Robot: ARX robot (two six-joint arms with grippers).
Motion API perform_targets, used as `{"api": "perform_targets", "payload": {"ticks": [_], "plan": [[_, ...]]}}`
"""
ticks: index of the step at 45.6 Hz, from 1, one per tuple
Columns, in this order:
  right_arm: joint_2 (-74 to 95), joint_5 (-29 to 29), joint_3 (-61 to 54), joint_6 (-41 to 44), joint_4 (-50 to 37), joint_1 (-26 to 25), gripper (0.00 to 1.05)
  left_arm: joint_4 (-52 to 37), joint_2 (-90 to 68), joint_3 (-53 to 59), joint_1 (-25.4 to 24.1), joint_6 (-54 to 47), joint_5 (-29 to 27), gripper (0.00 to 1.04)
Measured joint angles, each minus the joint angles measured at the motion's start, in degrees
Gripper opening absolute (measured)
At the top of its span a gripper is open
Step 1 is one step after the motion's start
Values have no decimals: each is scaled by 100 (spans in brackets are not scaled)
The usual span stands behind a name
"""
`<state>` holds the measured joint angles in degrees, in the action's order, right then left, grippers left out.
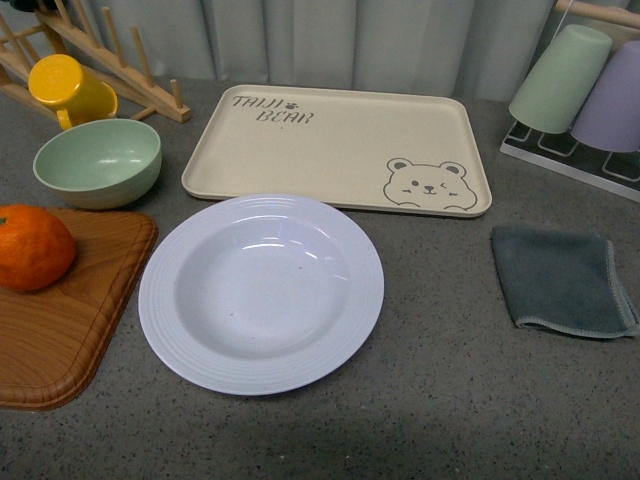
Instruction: Place orange and plate with both arms
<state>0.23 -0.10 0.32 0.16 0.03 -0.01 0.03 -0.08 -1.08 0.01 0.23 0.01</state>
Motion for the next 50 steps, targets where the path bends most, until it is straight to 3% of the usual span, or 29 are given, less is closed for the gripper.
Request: {"api": "perform_targets", "payload": {"ticks": [50], "plan": [[0,0,0,0,0,0,95,0,2,0,0,0,0,98]]}}
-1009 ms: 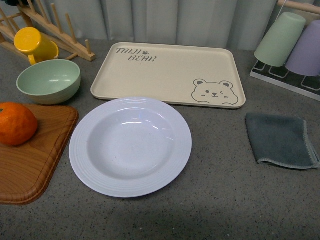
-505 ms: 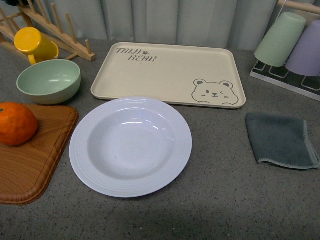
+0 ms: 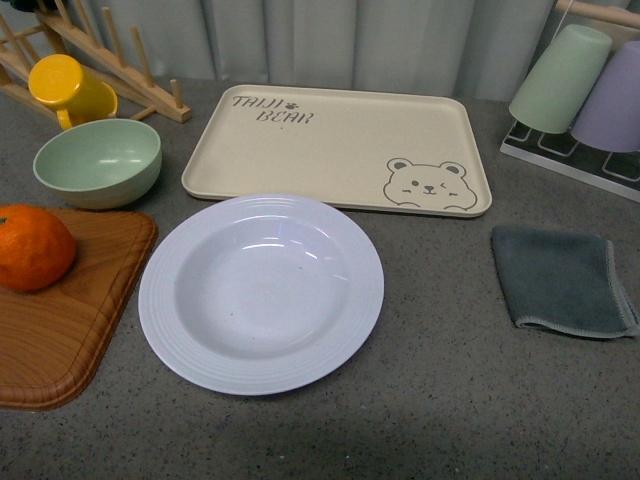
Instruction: Place orange and plate with both arms
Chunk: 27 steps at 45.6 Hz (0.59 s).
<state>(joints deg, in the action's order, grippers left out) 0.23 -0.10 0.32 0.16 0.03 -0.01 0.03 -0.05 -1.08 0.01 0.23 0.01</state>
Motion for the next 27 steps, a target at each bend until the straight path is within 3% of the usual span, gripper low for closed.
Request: {"api": "perform_targets", "payload": {"ticks": [27], "plan": [[0,0,0,0,0,0,95,0,-2,0,0,0,0,98]]}}
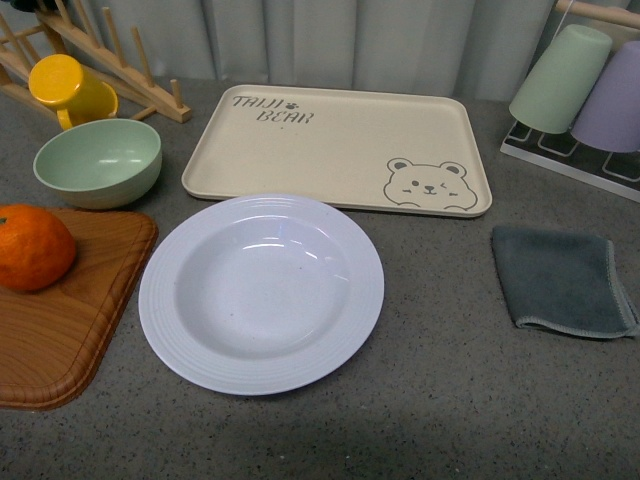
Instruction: Place orange and plate with both arms
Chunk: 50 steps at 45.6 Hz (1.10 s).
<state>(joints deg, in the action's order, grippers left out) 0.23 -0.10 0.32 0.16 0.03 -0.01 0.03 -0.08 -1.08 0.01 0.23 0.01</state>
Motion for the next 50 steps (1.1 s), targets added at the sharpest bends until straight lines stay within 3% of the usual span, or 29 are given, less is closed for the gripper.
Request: {"api": "perform_targets", "payload": {"ticks": [44,47,50], "plan": [[0,0,0,0,0,0,95,2,0,-2,2,2,-11,98],[0,0,0,2,0,0,95,621,-389,-223,232,439,-1043,98],[0,4,0,0,0,0,95,654,-1062,-328,221,839,-1565,98]]}}
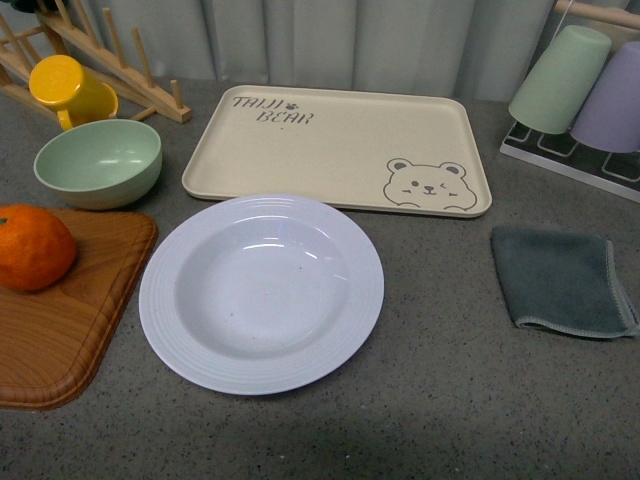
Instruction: Place orange and plate with both arms
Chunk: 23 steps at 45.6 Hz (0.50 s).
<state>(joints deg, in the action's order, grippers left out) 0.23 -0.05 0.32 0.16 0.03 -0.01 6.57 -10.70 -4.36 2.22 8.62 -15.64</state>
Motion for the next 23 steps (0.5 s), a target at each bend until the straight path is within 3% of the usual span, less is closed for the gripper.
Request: {"api": "perform_targets", "payload": {"ticks": [12,23], "plan": [[0,-4,0,0,0,0,95,-2352,-3770,-813,107,494,804,98],[0,-4,0,2,0,0,95,-3451,-6885,-1598,271,166,1156,98]]}}
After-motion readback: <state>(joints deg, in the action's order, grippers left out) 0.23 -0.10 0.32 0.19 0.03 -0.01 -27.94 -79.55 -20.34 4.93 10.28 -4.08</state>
